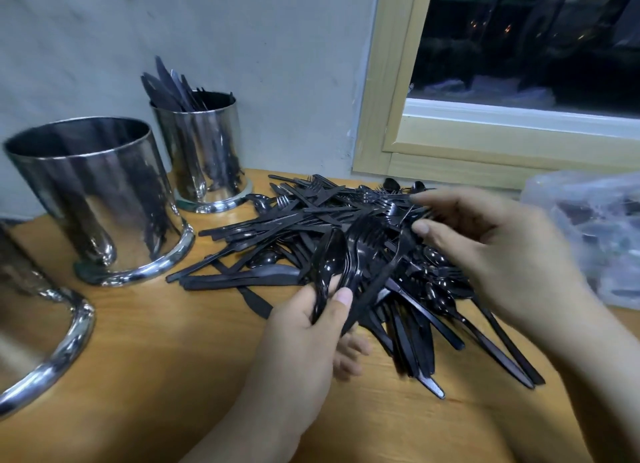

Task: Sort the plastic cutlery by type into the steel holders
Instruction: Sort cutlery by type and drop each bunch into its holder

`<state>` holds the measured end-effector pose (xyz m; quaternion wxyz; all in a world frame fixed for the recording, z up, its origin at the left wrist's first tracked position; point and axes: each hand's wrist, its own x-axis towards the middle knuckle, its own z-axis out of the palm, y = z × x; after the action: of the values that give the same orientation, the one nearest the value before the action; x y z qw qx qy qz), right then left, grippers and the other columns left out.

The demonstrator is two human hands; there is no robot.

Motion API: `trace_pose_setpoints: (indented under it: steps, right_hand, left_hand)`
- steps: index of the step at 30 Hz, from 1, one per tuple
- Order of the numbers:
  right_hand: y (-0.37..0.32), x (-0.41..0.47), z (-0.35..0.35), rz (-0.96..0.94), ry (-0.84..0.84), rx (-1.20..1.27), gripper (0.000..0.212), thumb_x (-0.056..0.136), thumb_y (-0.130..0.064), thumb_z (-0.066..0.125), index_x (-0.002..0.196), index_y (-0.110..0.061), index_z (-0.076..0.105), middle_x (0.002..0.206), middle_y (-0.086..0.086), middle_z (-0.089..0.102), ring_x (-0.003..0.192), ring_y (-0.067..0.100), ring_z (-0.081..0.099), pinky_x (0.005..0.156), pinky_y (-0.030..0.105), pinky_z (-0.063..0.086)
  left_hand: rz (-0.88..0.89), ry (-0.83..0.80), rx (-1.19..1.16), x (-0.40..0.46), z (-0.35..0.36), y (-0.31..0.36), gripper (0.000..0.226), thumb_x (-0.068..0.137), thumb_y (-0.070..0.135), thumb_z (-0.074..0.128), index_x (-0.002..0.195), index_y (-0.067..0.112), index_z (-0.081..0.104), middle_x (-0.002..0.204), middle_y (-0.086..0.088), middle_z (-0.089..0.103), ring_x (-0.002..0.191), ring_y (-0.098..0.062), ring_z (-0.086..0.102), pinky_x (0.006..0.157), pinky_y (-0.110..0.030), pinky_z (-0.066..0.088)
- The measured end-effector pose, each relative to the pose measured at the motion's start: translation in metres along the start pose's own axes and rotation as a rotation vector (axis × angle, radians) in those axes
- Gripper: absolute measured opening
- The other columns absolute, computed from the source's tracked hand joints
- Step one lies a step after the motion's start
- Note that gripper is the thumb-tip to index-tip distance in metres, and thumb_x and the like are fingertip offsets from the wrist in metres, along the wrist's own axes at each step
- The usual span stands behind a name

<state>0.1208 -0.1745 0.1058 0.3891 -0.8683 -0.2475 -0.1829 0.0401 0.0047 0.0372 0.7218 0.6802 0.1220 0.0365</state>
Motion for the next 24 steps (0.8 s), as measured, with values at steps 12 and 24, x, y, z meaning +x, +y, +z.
trace_pose_setpoints:
  steps: [12,24]
  right_hand:
    - [-0.005,-0.006,0.039,0.170,0.019,0.207,0.026,0.083,-0.032,0.077,0.108,-0.039,0.072,0.096,-0.007,0.066,0.078,0.010,0.063,0.078,0.024,0.051]
    - [-0.076,0.012,0.059,0.203,-0.145,0.437,0.061,0.072,-0.073,0.072,0.106,-0.022,0.070,0.071,0.015,0.068,0.061,0.036,0.063,0.072,0.062,0.053]
  left_hand:
    - [-0.010,-0.241,-0.114,-0.003,-0.016,-0.003,0.039,0.104,0.041,0.053,0.076,0.016,0.063,0.064,-0.013,0.045,0.045,-0.014,0.033,0.044,-0.025,0.032]
    - [0.071,-0.192,-0.151,-0.015,-0.070,0.034,0.040,0.106,0.030,0.051,0.069,0.038,0.062,0.076,0.000,0.060,0.043,-0.009,0.036,0.044,-0.025,0.029]
